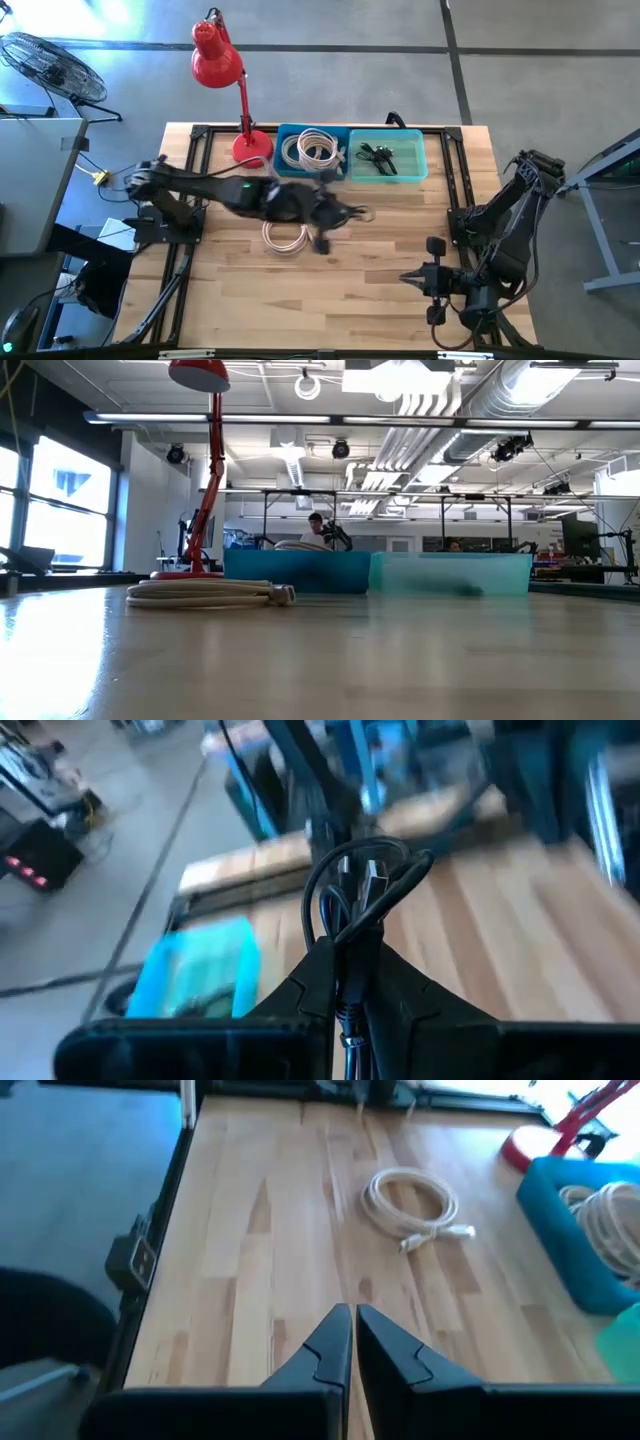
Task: Pick & Place USB Port
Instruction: Put the black charger cable into the green bin
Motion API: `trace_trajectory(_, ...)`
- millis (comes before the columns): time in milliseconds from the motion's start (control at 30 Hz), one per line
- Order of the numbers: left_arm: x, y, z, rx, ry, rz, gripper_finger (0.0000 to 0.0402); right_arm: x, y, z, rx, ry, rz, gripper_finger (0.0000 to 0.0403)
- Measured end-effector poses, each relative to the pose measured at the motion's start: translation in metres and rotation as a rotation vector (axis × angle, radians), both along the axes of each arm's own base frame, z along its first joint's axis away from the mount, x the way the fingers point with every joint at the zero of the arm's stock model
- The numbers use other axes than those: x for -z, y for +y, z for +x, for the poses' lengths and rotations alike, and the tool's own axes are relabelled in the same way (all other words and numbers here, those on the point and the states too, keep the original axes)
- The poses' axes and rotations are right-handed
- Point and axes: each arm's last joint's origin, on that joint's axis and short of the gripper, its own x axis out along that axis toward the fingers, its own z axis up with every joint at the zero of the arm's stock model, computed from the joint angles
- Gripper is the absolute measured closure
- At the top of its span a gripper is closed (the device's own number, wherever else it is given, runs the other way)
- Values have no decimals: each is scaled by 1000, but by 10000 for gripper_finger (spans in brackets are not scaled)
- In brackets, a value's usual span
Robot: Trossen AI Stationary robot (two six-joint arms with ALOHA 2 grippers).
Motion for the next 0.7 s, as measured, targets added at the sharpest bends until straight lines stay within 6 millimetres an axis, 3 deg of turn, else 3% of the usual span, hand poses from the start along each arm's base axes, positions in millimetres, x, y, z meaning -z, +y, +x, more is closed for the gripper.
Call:
trace_trajectory(133, -19, -16, -26, 13, -24, 56, 373, -3, 0, 2, 37, -73, -37, 392)
trace_trajectory(267, -27, -25, -39, 32, -31, 84, 373, -7, 0, 8, 93, -171, -42, 392)
trace_trajectory(533, -29, -26, -43, 51, -27, 103, 373, -24, 4, 28, 17, -255, -44, 390)
trace_trajectory(700, -29, -27, -43, 82, -26, 97, 373, -41, 7, 41, -82, -348, -53, 368)
